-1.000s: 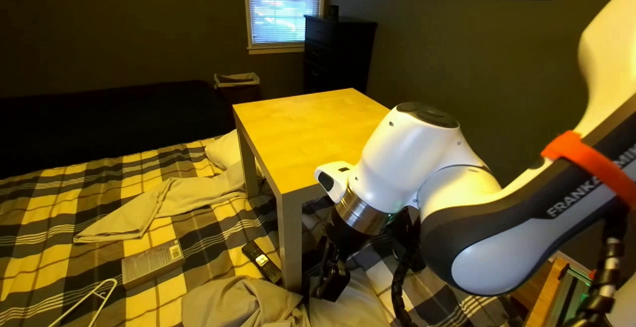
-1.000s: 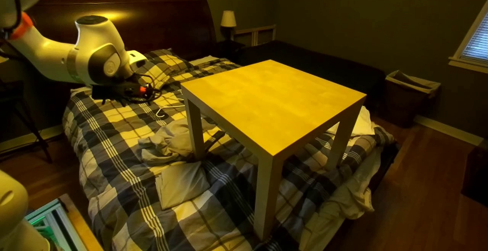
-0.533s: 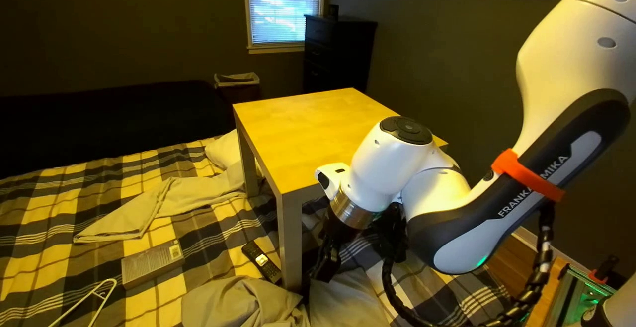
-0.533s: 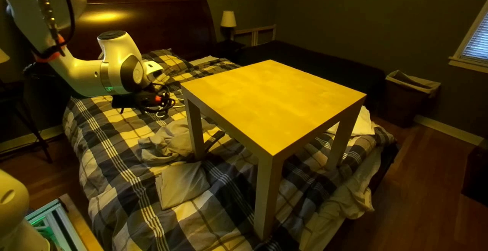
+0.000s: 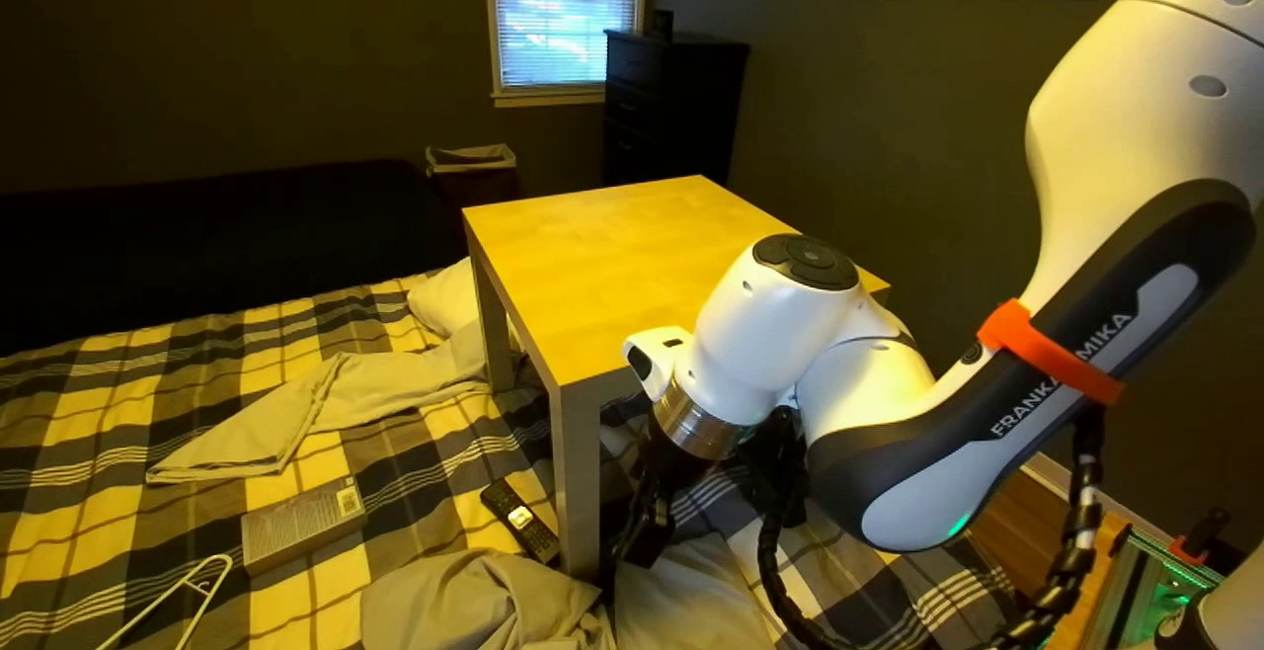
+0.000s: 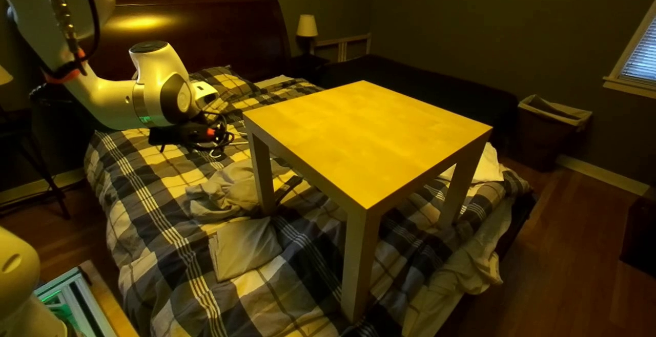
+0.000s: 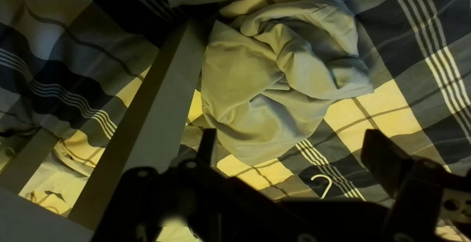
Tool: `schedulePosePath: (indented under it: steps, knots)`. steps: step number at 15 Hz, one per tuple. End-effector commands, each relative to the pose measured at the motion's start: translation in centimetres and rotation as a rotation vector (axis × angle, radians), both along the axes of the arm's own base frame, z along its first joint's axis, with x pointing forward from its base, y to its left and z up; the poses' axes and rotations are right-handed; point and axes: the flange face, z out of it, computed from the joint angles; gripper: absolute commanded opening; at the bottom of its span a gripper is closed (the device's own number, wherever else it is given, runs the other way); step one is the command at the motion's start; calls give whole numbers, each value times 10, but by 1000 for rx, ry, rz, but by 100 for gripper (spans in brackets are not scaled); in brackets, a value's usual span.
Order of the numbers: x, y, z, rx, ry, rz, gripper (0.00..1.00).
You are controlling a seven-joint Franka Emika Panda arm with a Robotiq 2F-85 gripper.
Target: Put the cloth on the table
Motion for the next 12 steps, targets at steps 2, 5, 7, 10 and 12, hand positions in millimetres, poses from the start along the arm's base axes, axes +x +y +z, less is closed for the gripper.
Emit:
schedulePosePath:
  steps: [2,5,7,10,12]
  knots:
    - [-10,23,-38,-18,51,86,100]
    - [-10,36,-63,-66,66,122,100]
    - [-3,43,-77,-109,39,157,100]
    - [11,59,-98,-139,-1,193,100]
    - [15,72,-117,-157,-2,224,100]
